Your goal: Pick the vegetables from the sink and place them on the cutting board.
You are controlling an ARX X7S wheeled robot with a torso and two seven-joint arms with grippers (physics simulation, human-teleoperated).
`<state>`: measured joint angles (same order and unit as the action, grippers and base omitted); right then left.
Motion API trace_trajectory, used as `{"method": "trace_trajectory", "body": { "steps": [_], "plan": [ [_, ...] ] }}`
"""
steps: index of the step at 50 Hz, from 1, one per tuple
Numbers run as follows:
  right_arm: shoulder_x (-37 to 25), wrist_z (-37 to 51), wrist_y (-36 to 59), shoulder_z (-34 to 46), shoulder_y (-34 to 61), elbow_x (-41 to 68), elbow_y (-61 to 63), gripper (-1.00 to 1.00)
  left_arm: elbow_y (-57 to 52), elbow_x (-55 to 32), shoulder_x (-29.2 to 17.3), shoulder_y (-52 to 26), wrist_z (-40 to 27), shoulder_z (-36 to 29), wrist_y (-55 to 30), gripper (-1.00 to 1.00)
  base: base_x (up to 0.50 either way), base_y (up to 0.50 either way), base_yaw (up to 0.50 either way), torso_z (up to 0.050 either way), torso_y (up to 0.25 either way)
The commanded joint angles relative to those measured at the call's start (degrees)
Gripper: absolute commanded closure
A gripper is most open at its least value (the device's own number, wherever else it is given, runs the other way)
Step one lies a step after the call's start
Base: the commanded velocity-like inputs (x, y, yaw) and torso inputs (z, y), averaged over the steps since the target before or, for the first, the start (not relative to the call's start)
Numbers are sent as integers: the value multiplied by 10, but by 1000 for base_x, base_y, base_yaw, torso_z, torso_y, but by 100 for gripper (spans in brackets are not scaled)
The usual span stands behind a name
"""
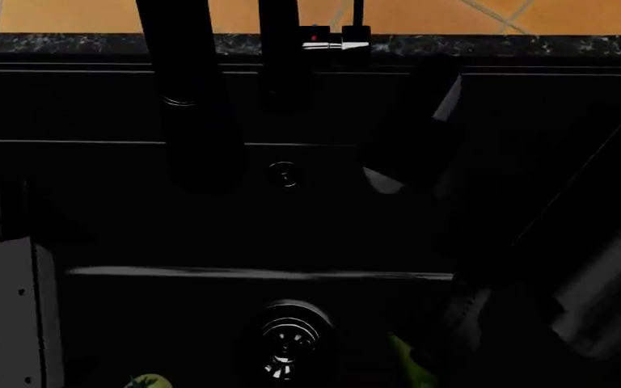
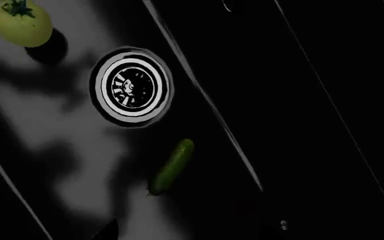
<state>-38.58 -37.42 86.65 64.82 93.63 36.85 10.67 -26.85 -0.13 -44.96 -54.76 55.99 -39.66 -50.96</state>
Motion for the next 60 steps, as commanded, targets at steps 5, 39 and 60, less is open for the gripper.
{"method": "trace_trajectory", "body": {
  "steps": [5, 39, 60],
  "plan": [
    [12, 136, 13, 50, 58, 260, -73, -100, -24, -41, -5, -35, 108, -28, -38, -100, 0, 0, 0, 0, 0],
    [19, 142, -53, 77, 37, 247, -98, -100, 152, 26, 78, -34, 58, -137, 12, -100, 0, 0, 0, 0, 0],
    [22, 144, -68, 89, 33, 243, -106, -100, 231, 31, 108, -19, 36, -156, 55, -100, 0, 0, 0, 0, 0]
  ]
}}
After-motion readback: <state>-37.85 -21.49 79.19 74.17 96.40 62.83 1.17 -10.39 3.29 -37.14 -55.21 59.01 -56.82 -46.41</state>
